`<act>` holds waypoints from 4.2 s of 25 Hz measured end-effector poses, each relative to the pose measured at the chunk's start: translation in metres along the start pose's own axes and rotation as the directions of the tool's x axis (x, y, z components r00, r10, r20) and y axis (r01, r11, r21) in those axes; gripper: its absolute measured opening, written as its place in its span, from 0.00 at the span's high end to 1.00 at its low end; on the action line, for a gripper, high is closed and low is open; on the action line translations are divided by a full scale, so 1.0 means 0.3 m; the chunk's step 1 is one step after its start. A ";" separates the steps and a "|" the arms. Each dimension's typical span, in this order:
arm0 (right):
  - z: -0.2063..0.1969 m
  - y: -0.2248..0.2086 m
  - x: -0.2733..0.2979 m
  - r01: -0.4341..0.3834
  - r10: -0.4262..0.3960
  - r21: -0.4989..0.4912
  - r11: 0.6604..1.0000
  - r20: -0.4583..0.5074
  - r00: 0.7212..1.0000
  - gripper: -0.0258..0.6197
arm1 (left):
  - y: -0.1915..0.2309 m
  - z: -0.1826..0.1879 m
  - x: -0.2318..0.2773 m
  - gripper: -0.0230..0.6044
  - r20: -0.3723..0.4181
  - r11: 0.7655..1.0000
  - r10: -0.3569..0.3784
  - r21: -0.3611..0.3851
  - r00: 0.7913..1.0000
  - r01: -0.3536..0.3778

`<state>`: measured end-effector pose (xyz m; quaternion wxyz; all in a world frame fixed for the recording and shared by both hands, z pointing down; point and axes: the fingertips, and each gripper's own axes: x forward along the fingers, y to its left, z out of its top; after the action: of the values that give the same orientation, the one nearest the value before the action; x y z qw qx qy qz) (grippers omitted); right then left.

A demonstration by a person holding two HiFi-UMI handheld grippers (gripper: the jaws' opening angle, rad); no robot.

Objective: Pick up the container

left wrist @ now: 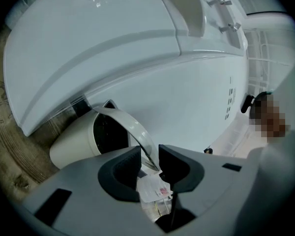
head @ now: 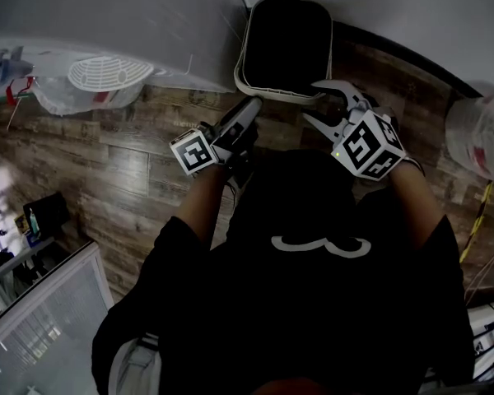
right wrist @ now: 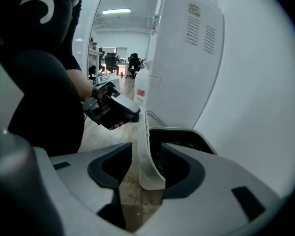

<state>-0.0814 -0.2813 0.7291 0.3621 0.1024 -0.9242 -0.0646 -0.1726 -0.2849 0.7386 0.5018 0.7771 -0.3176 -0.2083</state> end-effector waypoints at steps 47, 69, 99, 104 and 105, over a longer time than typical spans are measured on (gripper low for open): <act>0.221 -0.114 -0.242 -0.062 0.030 0.265 0.962 0.124 0.992 0.80 | -0.378 0.163 0.302 0.84 0.045 0.956 0.107 -0.278 0.993 -0.090; 0.920 -0.093 -1.189 -0.026 -0.006 0.344 0.939 0.093 0.996 0.79 | -1.545 0.326 0.254 0.84 0.056 0.953 0.072 -0.298 0.996 -0.053; 1.220 0.177 -1.762 -0.001 -0.072 0.385 0.923 0.175 0.982 0.79 | -2.173 0.174 0.069 0.84 0.054 0.981 0.060 -0.187 0.997 -0.049; 1.220 0.192 -1.775 0.009 -0.082 0.385 0.923 0.174 0.981 0.79 | -2.188 0.160 0.062 0.84 0.050 0.984 0.052 -0.174 0.997 -0.043; 1.220 0.197 -1.776 0.011 -0.084 0.385 0.923 0.173 0.981 0.79 | -2.189 0.157 0.059 0.84 0.049 0.984 0.050 -0.174 0.998 -0.041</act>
<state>0.0424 -0.0817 0.1241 0.2455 0.1871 -0.9460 0.0988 -0.0033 -0.1345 0.1200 0.5634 0.7173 -0.3293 -0.2444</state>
